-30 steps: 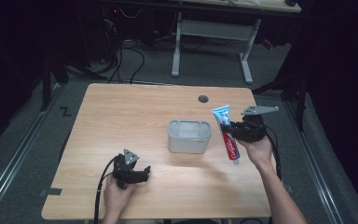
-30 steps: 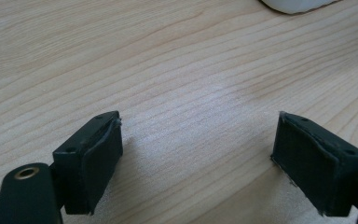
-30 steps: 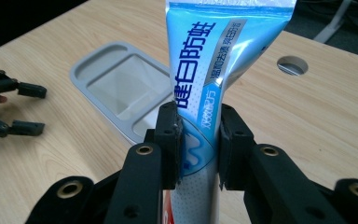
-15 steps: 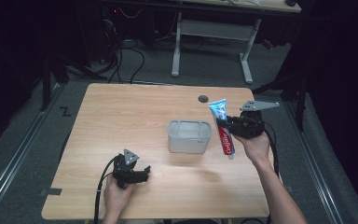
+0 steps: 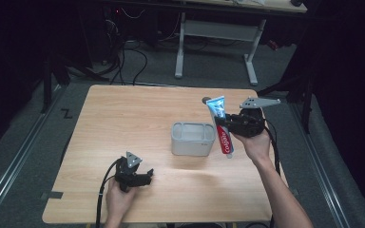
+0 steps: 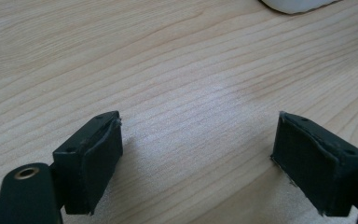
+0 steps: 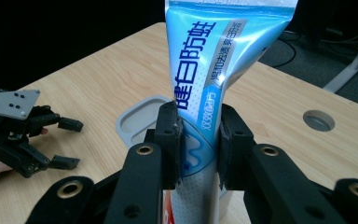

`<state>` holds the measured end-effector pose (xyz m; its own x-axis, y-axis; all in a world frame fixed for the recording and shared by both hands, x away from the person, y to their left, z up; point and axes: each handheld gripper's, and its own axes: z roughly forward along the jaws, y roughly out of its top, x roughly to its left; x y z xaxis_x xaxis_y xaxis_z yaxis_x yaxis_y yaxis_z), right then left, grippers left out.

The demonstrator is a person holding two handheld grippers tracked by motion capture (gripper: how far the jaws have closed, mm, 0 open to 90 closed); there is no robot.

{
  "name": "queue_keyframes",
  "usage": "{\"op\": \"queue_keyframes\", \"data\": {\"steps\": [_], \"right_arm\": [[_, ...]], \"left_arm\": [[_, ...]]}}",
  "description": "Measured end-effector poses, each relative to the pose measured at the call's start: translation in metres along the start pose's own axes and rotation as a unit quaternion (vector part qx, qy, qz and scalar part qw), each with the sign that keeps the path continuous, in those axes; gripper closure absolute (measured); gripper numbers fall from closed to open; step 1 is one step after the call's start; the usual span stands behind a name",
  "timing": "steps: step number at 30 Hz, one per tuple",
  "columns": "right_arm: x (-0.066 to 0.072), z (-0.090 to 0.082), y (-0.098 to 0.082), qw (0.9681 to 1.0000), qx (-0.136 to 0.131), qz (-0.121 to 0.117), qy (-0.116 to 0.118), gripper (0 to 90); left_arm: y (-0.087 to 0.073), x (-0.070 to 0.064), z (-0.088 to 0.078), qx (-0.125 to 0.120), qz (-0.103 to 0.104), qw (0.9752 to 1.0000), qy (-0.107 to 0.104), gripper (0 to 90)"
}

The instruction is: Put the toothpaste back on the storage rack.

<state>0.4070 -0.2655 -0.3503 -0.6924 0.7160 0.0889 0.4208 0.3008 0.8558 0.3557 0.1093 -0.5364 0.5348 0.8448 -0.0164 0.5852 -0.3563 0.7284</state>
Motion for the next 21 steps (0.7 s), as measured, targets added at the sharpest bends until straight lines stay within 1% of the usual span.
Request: {"op": "queue_keyframes", "data": {"steps": [9,10,15,18,21], "right_arm": [[0.005,0.007,0.011,0.9999,-0.012,-0.006,0.009,73.3],[0.005,0.008,0.014,0.9998,-0.015,-0.008,0.011,73.3],[0.007,0.011,0.021,0.9996,-0.024,-0.011,0.012,73.4],[0.008,0.017,0.028,0.9994,-0.029,-0.015,0.011,73.3],[0.009,0.02,0.031,0.9993,-0.032,-0.015,0.012,73.3]], "left_arm": [[0.0,0.0,0.0,0.0,0.0,1.0,0.0,16.1],[0.0,0.0,0.0,0.0,0.0,1.0,0.0,16.1],[0.0,0.0,0.0,0.0,0.0,1.0,0.0,16.1],[0.0,0.0,0.0,0.0,0.0,1.0,0.0,16.1],[0.0,0.0,0.0,0.0,0.0,1.0,0.0,16.1]]}}
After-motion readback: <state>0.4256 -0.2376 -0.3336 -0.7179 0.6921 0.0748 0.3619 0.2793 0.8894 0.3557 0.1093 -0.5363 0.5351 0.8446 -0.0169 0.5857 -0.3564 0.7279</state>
